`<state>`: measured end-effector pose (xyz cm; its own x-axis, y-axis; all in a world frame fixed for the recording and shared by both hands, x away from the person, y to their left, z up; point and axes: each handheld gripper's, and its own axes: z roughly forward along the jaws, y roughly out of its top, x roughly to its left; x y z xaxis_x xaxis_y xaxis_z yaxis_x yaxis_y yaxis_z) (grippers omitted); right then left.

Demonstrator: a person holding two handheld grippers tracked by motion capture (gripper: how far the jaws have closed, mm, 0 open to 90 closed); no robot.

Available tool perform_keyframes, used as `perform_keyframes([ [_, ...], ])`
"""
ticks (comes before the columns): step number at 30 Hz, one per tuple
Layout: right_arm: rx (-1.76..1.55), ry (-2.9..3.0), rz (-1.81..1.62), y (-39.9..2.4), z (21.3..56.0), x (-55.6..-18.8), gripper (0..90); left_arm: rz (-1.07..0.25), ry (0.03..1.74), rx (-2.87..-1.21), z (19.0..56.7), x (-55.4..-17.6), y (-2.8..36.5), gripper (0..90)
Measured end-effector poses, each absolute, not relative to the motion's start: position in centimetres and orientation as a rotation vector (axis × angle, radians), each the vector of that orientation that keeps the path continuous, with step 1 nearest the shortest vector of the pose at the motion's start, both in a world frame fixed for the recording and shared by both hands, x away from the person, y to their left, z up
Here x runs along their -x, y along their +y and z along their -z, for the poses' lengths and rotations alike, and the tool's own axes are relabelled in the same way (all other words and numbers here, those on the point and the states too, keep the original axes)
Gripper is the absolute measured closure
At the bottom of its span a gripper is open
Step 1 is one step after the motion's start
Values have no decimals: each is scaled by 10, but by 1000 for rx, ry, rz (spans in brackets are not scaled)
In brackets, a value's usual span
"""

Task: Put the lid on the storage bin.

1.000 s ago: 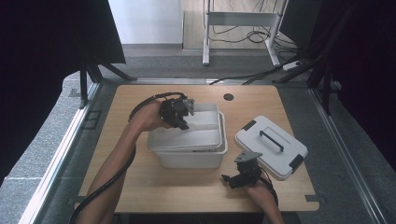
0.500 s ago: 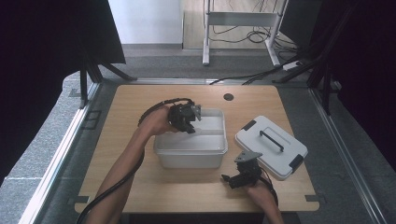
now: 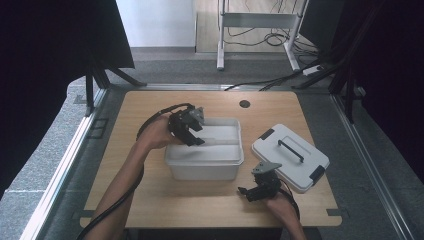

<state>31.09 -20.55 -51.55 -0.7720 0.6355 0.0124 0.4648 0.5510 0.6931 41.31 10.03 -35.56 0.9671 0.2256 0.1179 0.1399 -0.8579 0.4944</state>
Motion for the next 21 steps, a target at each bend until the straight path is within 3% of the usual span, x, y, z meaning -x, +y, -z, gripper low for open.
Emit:
perform_keyframes([
  [4, -912, 2564, -1069, -210, 503, -312, 120, -240, 382, -2535, 352, -405, 127, 235],
  [7, -899, 2581, -1075, -214, 492, -315, 119, -254, 443, -2483, 349, -398, 144, 155],
  [13, -905, 2576, -1099, -225, 469, -323, 118, -264, 555, -2375, 343, -376, 183, 105],
  [21, -917, 2546, -1063, -241, 436, -338, 106, -341, 680, -2348, 354, -344, 219, 0],
])
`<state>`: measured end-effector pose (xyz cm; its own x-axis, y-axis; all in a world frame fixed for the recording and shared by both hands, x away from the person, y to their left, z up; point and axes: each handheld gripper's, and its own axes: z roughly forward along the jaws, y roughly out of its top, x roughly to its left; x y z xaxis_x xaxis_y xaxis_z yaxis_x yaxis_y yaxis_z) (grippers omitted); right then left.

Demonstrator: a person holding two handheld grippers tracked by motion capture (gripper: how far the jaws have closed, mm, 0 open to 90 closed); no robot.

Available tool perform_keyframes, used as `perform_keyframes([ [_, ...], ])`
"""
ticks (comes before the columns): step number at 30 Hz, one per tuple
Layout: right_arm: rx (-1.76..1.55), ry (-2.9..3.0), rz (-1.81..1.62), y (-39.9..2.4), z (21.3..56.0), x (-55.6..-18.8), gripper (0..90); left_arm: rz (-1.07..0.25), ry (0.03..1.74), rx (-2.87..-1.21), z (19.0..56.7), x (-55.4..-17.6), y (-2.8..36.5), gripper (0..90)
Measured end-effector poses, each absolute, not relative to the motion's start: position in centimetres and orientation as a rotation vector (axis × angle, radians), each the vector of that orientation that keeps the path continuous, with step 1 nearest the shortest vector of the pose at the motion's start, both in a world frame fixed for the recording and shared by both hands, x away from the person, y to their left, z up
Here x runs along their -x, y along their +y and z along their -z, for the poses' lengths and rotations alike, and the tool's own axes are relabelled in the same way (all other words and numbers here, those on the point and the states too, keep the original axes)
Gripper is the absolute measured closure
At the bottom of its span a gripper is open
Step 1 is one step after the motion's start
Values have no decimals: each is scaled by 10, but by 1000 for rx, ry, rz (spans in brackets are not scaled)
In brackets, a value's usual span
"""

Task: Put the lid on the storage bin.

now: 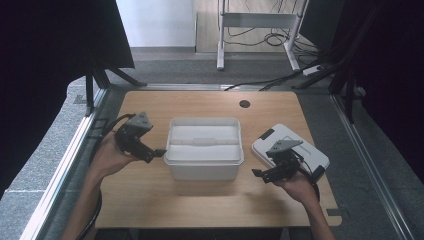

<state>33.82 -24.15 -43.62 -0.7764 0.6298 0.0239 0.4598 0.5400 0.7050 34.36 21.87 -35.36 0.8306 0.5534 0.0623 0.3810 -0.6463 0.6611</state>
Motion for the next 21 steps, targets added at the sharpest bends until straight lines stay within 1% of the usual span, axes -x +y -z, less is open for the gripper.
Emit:
perform_keyframes([
  [1, -920, 2543, -1055, -244, 432, -341, 103, -362, 710, -2346, 361, -334, 227, 0],
  [4, -929, 2528, -1026, -251, 422, -348, 102, -370, 733, -2343, 371, -326, 235, 0],
  [5, -933, 2523, -1014, -253, 419, -351, 102, -372, 754, -2337, 383, -319, 240, 0],
  [8, -947, 2507, -987, -261, 413, -360, 111, -386, 783, -2334, 405, -309, 245, 0],
  [9, -961, 2500, -974, -264, 412, -363, 119, -379, 793, -2325, 412, -305, 246, 0],
  [10, -961, 2498, -956, -268, 412, -367, 129, -379, 793, -2325, 412, -305, 246, 0],
  [12, -994, 2484, -908, -275, 414, -374, 135, -365, 809, -2302, 428, -299, 247, 0],
  [13, -1006, 2478, -880, -279, 415, -378, 139, -336, 826, -2268, 443, -293, 247, 0],
  [14, -1023, 2471, -849, -283, 416, -381, 146, -323, 835, -2252, 450, -291, 246, 0],
  [16, -1044, 2461, -824, -286, 418, -385, 154, -315, 839, -2243, 457, -288, 244, 0],
  [17, -1076, 2448, -781, -294, 421, -391, 177, -312, 851, -2240, 471, -284, 240, 0],
  [18, -1076, 2448, -781, -294, 421, -391, 177, -312, 851, -2240, 471, -284, 240, 0],
  [19, -1100, 2445, -737, -300, 424, -397, 228, -310, 859, -2254, 483, -281, 236, 0],
  [20, -1100, 2445, -737, -300, 424, -397, 228, -310, 859, -2254, 483, -281, 236, 0],
  [21, -1103, 2447, -715, -302, 426, -399, 266, -310, 861, -2262, 489, -281, 233, 0],
])
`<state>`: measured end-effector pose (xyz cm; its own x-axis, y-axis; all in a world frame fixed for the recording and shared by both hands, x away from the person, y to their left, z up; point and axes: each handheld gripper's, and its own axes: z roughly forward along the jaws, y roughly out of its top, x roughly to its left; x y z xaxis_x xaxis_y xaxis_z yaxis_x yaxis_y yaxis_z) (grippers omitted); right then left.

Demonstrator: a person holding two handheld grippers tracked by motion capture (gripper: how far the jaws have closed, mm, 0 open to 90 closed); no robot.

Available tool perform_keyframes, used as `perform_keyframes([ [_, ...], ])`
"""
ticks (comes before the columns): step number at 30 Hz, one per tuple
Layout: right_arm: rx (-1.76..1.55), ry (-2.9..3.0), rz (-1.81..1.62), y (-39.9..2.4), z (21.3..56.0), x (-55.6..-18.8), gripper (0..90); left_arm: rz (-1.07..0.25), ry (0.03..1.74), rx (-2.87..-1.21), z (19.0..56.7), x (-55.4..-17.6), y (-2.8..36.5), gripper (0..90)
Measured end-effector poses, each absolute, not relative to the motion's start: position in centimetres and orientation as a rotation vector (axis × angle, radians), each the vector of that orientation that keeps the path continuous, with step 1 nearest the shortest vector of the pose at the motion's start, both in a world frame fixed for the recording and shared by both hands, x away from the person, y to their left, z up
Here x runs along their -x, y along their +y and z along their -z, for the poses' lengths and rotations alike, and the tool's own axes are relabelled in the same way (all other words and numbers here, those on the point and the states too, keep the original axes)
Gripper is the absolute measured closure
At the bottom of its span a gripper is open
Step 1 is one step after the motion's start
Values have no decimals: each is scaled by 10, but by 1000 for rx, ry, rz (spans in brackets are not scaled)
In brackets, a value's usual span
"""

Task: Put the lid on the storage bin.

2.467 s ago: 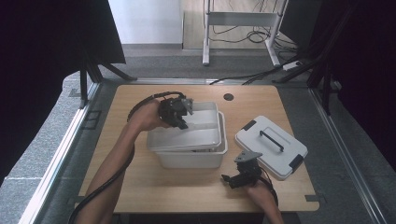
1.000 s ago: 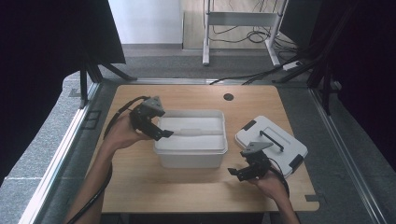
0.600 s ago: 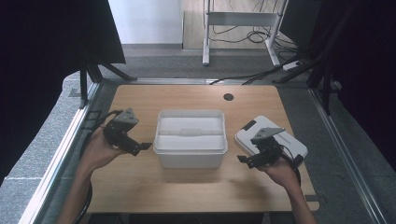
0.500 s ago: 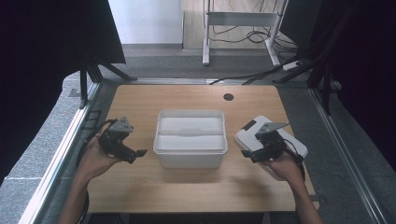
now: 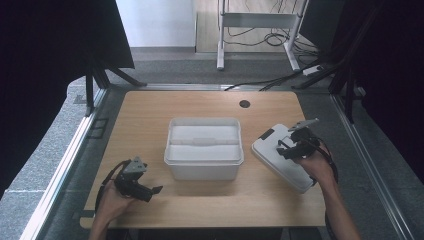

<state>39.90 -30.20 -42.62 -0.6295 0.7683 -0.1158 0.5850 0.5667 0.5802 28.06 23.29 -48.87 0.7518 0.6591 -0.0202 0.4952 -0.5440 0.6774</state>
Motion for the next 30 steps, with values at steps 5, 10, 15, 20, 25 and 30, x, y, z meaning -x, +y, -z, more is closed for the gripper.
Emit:
perform_keyframes([
  [5, -1101, 2505, -628, -309, 440, -409, 543, -299, 871, -2287, 512, -279, 221, 0],
  [10, -1103, 2562, -577, -313, 447, -416, 813, -289, 881, -2270, 522, -277, 216, 0],
  [15, -1082, 2579, -548, -314, 442, -417, 840, -288, 882, -2270, 522, -277, 216, 0],
  [20, -1009, 2635, -617, -314, 425, -413, 840, -288, 882, -2270, 522, -277, 216, 0],
  [25, -937, 2674, -657, -313, 403, -407, 840, -287, 881, -2270, 522, -277, 216, 0],
  [30, -840, 2699, -687, -313, 375, -402, 840, -287, 881, -2269, 522, -277, 216, 0],
])
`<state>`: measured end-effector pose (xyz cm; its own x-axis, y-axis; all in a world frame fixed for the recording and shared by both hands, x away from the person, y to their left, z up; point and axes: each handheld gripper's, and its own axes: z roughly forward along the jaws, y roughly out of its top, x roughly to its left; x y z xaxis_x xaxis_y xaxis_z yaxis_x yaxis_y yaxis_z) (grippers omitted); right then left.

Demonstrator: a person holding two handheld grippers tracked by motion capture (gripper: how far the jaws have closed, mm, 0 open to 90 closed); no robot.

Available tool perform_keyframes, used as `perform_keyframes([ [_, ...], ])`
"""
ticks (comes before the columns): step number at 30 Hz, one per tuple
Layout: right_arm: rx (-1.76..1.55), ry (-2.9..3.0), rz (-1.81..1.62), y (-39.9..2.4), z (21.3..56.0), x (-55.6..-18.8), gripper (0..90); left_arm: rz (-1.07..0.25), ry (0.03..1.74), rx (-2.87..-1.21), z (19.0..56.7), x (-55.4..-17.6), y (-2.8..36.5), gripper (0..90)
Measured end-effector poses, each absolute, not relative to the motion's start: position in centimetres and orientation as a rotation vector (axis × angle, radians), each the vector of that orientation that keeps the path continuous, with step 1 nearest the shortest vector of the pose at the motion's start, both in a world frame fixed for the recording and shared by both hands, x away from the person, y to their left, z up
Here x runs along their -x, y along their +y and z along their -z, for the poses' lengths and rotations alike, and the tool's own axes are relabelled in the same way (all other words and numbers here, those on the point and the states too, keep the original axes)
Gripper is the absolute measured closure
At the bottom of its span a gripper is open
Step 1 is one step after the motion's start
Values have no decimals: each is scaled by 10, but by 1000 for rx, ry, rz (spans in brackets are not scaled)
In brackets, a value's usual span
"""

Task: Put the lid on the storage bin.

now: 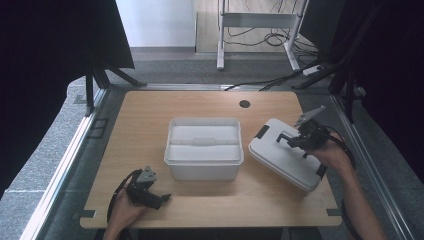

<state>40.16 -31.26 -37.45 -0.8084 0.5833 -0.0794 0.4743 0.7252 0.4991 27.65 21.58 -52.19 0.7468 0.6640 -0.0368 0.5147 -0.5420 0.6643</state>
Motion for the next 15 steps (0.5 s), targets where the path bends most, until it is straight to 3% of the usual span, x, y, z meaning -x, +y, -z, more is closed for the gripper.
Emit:
perform_keyframes([
  [15, -550, 2744, -772, -294, 288, -394, 840, -286, 885, -2265, 522, -276, 215, 0],
])
